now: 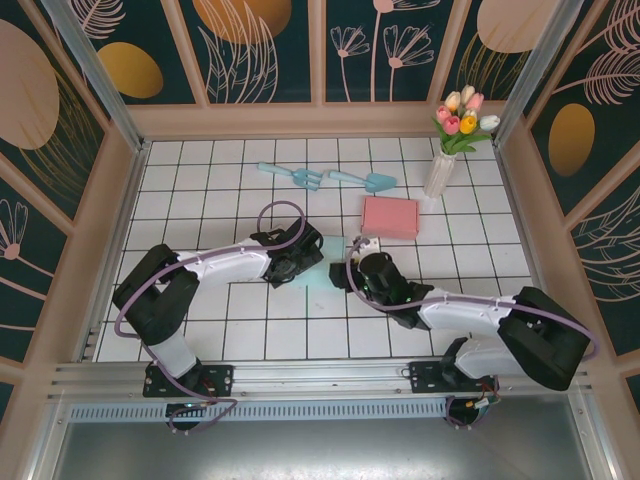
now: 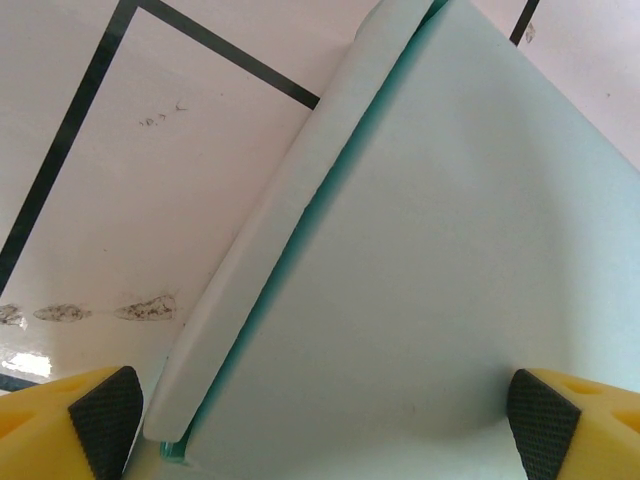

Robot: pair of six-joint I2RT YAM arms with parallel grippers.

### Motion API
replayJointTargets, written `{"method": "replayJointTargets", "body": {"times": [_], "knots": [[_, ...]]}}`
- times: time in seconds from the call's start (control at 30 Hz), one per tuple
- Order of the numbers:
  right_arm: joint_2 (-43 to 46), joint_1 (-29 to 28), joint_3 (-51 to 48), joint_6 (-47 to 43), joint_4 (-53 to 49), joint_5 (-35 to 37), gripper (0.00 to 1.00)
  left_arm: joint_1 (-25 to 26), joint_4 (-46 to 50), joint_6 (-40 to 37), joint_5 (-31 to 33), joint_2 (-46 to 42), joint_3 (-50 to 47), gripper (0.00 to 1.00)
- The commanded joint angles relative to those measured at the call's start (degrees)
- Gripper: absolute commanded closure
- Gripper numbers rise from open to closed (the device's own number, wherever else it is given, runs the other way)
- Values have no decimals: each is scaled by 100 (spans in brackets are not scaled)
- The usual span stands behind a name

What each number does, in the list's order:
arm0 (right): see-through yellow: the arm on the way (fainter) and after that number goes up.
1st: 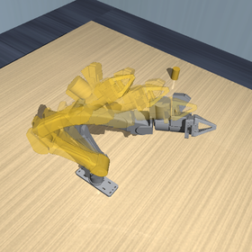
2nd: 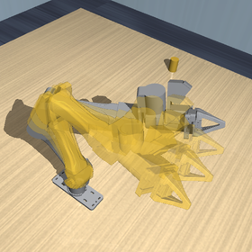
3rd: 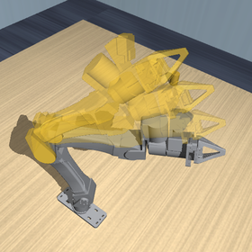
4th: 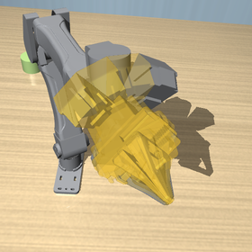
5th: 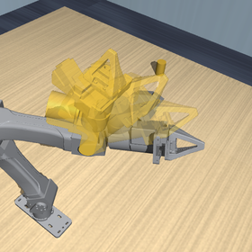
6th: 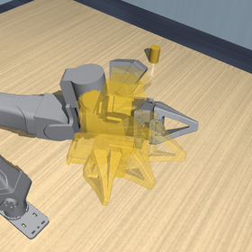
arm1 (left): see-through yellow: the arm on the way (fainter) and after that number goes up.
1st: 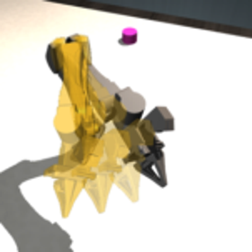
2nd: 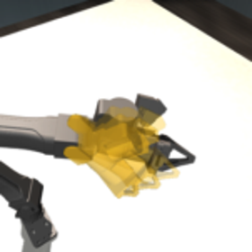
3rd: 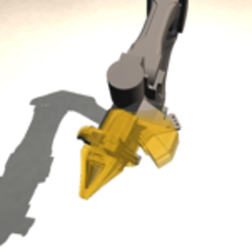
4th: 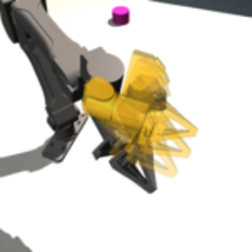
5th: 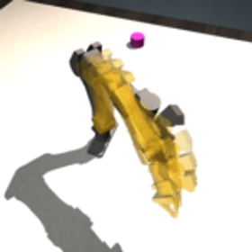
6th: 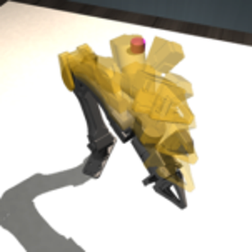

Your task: Fold the paper box

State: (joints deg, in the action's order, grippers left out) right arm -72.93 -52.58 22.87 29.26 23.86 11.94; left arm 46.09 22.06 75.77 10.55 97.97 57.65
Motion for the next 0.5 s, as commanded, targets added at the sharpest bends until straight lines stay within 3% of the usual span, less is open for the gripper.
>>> {"method": "replayJointTargets", "body": {"times": [0.0,0.47], "knots": [[-7,-106,-322,444,218,-32,42,15,168,104,64,58,-157,5],[-969,-340,-84,660,824,-520,44,11,127,105,35,-111,-307,6]]}}
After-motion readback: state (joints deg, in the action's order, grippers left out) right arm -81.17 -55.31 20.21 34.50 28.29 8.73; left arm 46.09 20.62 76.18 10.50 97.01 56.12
